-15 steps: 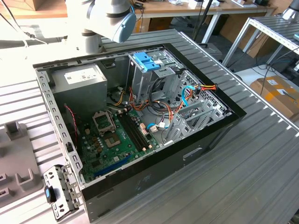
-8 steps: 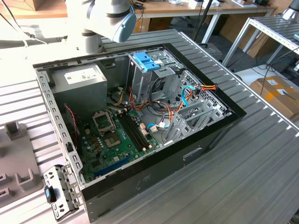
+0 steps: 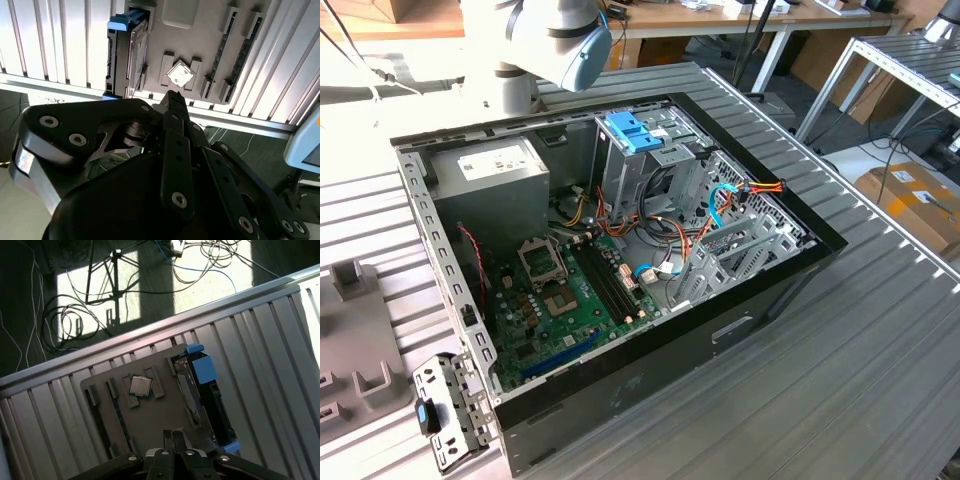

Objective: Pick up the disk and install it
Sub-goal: 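Pick up the disk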

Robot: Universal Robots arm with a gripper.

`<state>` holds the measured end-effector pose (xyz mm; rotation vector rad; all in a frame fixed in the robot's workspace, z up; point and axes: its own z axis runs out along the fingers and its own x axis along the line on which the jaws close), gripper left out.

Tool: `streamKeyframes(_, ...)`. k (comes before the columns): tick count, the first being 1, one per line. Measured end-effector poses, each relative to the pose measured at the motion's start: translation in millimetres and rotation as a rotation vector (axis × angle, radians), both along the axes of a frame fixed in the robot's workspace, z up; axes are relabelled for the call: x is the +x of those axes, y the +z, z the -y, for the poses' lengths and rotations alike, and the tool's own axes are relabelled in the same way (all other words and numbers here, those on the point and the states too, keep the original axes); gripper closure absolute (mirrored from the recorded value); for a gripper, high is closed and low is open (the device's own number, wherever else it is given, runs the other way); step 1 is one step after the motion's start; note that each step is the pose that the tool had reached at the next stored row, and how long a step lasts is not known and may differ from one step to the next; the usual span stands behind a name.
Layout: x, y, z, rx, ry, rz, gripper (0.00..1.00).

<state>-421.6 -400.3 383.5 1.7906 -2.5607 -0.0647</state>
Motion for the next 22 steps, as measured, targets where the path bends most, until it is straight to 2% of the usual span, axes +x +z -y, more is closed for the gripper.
streamKeyframes(22, 0.0, 0.0, 0.0, 0.0, 0.1, 0.0, 0.89)
